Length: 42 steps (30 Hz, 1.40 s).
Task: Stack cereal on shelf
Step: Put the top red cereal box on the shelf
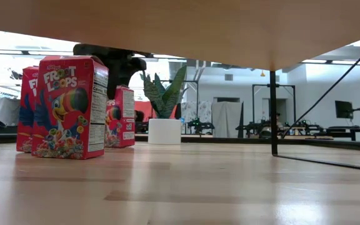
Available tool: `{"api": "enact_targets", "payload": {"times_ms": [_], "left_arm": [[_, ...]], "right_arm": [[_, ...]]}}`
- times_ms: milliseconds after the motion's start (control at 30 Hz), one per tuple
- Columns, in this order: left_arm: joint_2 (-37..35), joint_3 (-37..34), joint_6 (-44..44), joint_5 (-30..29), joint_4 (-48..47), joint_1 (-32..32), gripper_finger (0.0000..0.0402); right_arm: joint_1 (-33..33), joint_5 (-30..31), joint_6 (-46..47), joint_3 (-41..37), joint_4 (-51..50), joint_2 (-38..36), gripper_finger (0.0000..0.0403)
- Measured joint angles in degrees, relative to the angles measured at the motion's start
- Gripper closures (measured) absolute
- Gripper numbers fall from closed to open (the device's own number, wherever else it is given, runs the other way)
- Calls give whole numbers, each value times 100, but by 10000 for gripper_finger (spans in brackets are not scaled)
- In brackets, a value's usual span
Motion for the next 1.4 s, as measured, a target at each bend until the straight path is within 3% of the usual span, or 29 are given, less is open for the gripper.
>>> {"api": "enact_targets", "payload": {"times_ms": [200,433,633,867,1133,1400], "left_arm": [[0,370,-484,-2,-401,-73,238],[0,1429,-1529,17,-1284,-419,239],[0,2585,-3007,92,-2062,-994,239],[0,3626,-4358,670,-2443,-1923,239],[0,3958,-6147,702,-2318,-2997,239],[0,3957,-7141,702,-766,-3824,239]], "right_arm": [[0,0,0,0,2,0,245],[0,0,0,0,4,0,250],[0,0,0,0,37,0,249],[0,-4,0,0,44,0,246],[0,-11,0,0,44,0,256],[0,-15,0,0,44,0,260]]}}
